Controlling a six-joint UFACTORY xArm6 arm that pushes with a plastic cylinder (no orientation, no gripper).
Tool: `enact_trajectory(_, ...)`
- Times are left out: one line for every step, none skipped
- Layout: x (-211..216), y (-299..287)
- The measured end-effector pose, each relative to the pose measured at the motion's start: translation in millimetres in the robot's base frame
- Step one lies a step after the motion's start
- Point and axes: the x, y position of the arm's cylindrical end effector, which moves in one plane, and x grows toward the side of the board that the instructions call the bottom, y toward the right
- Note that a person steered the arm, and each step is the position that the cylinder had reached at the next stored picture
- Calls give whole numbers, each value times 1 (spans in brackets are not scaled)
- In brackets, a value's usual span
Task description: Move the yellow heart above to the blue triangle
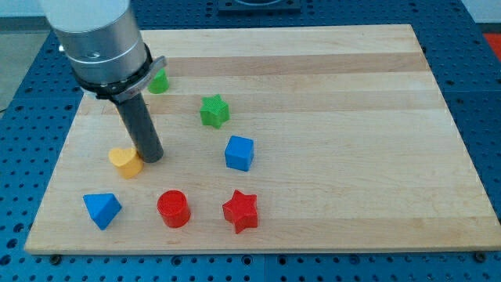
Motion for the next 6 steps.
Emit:
enact_trajectory(7,-2)
enact_trajectory(24,30)
enact_trajectory(30,19)
enact_trajectory(30,12)
enact_trajectory(30,-1)
enact_trajectory(30,-9)
